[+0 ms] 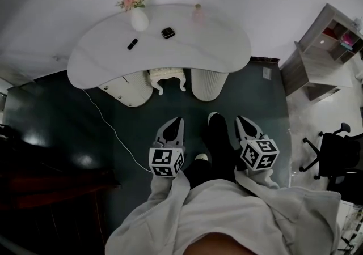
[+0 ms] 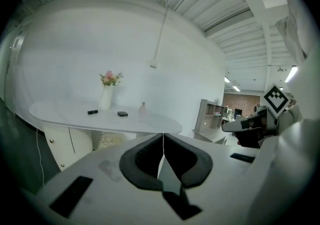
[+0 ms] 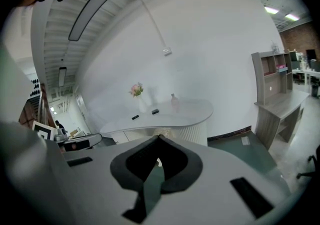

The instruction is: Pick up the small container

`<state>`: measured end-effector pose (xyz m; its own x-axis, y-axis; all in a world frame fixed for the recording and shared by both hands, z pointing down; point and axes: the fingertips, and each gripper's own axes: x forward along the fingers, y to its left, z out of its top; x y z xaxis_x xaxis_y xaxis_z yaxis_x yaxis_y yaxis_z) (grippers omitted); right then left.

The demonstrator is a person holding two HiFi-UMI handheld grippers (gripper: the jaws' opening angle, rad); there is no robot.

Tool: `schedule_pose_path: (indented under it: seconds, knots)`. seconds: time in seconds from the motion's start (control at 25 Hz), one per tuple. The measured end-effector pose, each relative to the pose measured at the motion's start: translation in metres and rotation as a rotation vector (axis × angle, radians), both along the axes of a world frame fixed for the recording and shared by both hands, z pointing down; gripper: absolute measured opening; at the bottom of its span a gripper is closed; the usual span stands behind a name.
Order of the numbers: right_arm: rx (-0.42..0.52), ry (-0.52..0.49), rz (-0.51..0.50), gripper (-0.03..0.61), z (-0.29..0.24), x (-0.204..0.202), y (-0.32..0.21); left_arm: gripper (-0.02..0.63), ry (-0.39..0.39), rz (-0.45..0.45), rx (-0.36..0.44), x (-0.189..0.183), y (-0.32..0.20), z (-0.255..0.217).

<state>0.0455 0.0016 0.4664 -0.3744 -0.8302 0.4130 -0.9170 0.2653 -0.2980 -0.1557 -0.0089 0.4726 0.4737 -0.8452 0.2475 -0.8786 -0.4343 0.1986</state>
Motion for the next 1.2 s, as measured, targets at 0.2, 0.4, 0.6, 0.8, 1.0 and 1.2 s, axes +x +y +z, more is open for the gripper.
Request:
schedule_pose_path:
  seconds: [0.2,0.4,0.6,0.8,1.0,1.2]
  knots:
    - [0.003,-0.007,-0.037,0.049,0.001,-0.010,-0.021,0.017,-0.011,-0.033,0.003,-0.008,-0.017,0.001]
    - [-0.009,-0.023,-0.060,0.049,0.009,-0.013,-0.055,0.017,-0.031,-0.050,0.006,-0.010,-0.049,0.004]
    - [-0.032,-0.025,-0.062,0.049,0.015,-0.006,-0.101,0.017,-0.037,-0.047,-0.010,-0.004,-0.094,0.006]
    - [-0.018,-0.024,-0.074,0.049,0.009,0.001,-0.157,0.017,-0.047,-0.044,-0.009,0.008,-0.146,0.002]
    - [-0.017,-0.041,-0.065,0.049,0.009,0.016,-0.213,0.017,-0.067,-0.016,0.007,0.024,-0.204,-0.007]
    - [-0.004,-0.052,-0.054,0.049,0.008,0.035,-0.259,0.017,-0.071,0.014,0.014,0.046,-0.253,-0.011]
